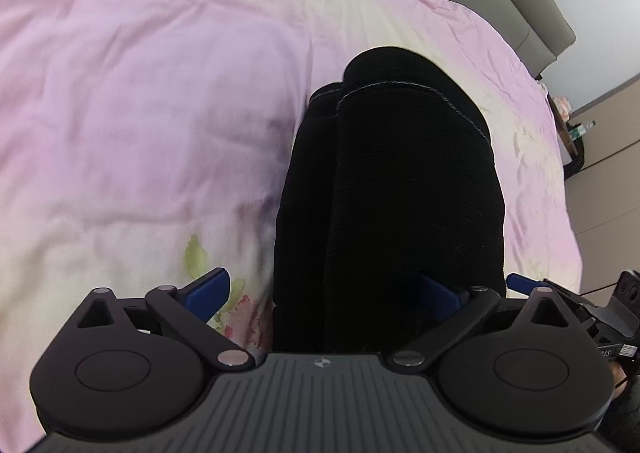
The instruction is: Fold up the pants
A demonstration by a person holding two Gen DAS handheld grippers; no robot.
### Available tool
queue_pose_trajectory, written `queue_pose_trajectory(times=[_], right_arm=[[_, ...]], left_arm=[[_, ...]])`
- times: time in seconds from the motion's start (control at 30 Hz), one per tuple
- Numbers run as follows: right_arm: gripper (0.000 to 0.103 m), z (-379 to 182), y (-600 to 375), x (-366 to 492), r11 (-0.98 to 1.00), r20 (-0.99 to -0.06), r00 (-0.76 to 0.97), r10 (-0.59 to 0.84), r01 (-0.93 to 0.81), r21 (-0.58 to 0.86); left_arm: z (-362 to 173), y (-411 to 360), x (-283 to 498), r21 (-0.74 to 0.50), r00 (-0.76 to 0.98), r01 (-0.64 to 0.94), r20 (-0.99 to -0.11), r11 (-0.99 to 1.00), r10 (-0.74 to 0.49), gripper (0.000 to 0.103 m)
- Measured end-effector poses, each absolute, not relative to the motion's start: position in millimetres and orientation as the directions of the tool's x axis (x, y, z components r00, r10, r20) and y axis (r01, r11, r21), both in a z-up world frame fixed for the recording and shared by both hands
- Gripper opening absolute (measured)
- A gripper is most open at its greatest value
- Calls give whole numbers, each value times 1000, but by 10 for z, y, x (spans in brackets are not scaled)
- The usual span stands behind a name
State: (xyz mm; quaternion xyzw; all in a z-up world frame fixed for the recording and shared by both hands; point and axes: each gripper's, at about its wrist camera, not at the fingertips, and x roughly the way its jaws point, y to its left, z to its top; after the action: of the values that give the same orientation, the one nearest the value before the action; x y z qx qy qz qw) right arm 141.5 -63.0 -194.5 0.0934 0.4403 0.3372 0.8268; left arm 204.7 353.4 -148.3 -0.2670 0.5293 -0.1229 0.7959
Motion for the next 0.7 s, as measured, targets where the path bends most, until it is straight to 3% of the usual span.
queue_pose_trajectory(times=[0.33,0.57,0.7], right_arm=[[97,-2349,-771,1935,659,-604,265,752,-265,704],[97,-2748,-957,2214,536,-508,210,835,-104,838],[98,-2859,-942,2318,469,-447,188,875,-97,878]], left_arm=[[-1897,3704,2140,-750,361,-129,-644,648,-674,103],[-1980,3726,2218,-785,335,-97,-604,611,-723,103],[-1997,3679,2249,-792,324,-74,-594,606,-736,103]])
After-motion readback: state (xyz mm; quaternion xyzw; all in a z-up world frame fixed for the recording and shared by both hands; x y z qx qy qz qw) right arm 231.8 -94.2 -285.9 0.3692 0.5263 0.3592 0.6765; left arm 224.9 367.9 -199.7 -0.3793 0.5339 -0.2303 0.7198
